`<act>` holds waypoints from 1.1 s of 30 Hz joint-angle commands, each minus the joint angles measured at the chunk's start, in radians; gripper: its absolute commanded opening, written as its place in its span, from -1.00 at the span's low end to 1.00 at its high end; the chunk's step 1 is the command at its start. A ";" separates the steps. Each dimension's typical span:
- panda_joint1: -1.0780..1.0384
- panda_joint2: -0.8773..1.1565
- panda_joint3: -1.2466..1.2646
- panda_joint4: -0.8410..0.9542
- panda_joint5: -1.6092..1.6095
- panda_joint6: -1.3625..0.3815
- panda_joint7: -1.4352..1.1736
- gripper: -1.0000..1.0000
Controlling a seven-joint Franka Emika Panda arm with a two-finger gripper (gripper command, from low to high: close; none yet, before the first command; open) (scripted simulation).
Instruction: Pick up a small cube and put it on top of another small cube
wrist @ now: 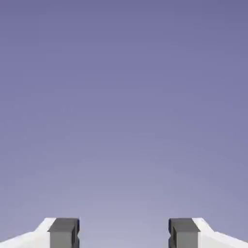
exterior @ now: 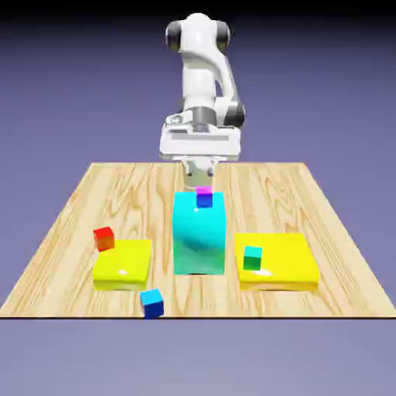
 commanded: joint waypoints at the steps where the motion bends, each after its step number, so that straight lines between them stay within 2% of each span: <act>1: 0.013 0.036 -0.021 0.020 0.020 -0.015 -0.035 0.00; 26: 0.332 0.942 -0.535 0.513 0.513 -0.387 -0.897 0.00; 28: 0.339 0.963 -0.547 0.525 0.524 -0.395 -0.917 0.00; 33: 0.221 1.132 -0.395 0.588 0.675 -0.291 -1.027 0.00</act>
